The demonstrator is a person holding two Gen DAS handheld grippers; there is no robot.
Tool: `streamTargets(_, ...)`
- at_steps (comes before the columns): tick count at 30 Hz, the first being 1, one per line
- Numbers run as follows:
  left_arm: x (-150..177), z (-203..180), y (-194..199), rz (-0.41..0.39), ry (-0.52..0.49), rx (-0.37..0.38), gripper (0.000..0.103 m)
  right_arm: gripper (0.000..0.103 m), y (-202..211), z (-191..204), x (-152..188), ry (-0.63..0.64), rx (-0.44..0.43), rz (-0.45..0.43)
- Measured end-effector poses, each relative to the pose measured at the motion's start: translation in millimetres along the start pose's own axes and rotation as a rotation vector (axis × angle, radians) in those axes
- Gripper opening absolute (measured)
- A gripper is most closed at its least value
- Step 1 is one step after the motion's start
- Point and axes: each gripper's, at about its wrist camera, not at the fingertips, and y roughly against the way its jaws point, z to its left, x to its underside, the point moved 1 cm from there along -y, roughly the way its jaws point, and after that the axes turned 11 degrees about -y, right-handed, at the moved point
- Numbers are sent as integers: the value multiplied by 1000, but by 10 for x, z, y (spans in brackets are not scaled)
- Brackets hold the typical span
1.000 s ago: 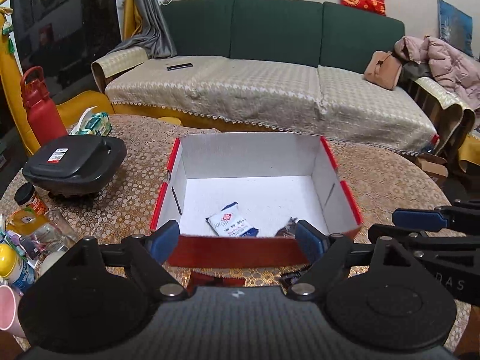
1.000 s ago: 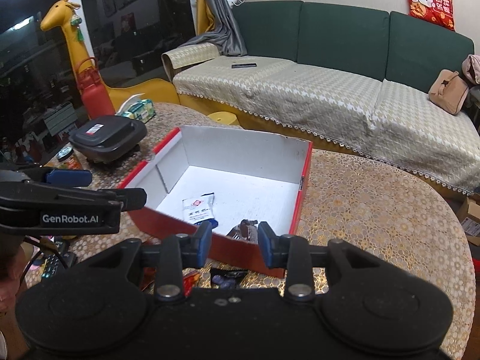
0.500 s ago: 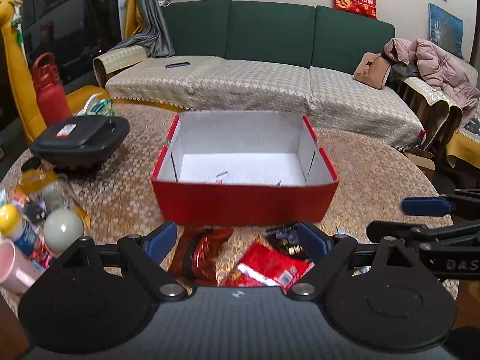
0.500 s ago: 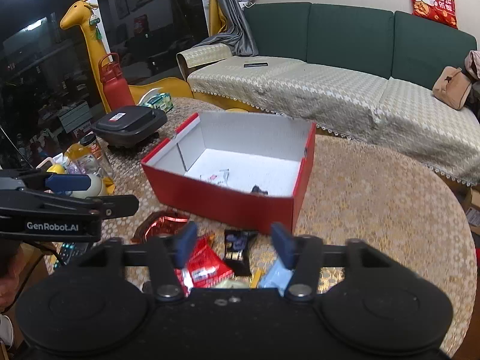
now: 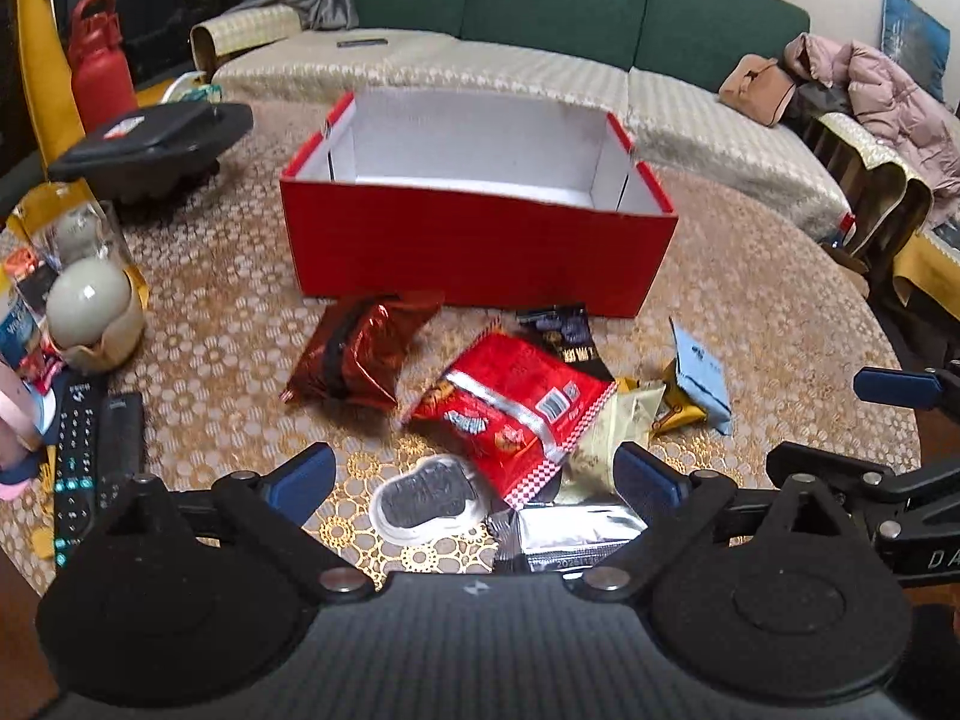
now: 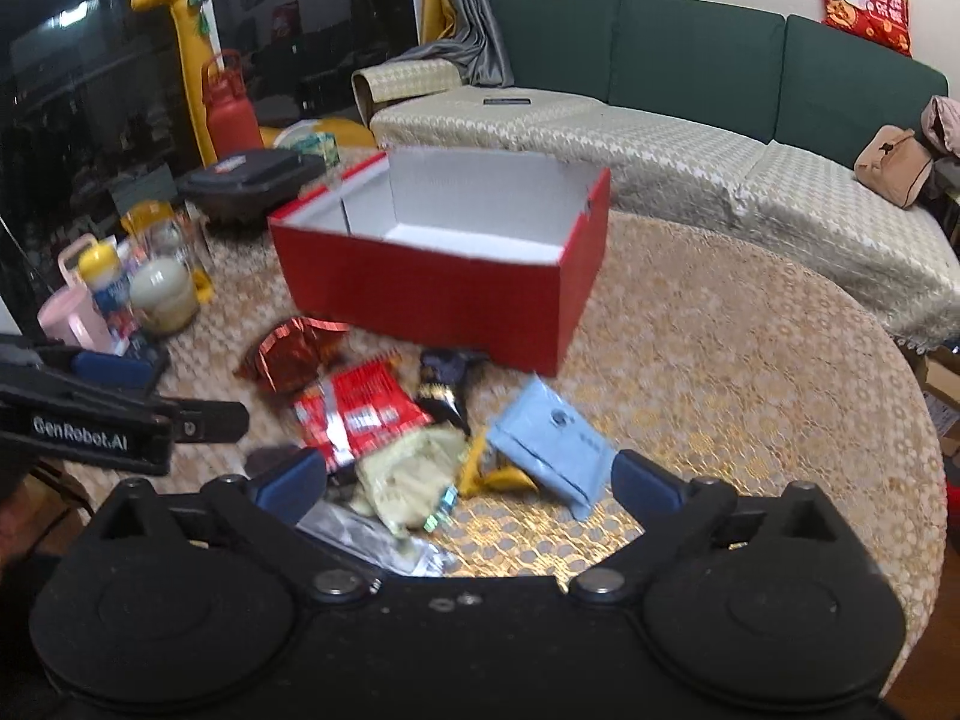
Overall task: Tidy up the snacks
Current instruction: 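Withdraw both tools from the box back toward the snack pile, then grasp the red chip bag with the left tool while the right tool grasps the light-blue packet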
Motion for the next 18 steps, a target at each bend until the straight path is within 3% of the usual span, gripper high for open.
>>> streamTargets(8,-150,-20,-212,34,33,-3,100,101,-200,-193,-15,81,13,8)
streamTargets(18,-447,-37,-664,122,97,-39,100,101,-584,-473,-131,140,-70,80)
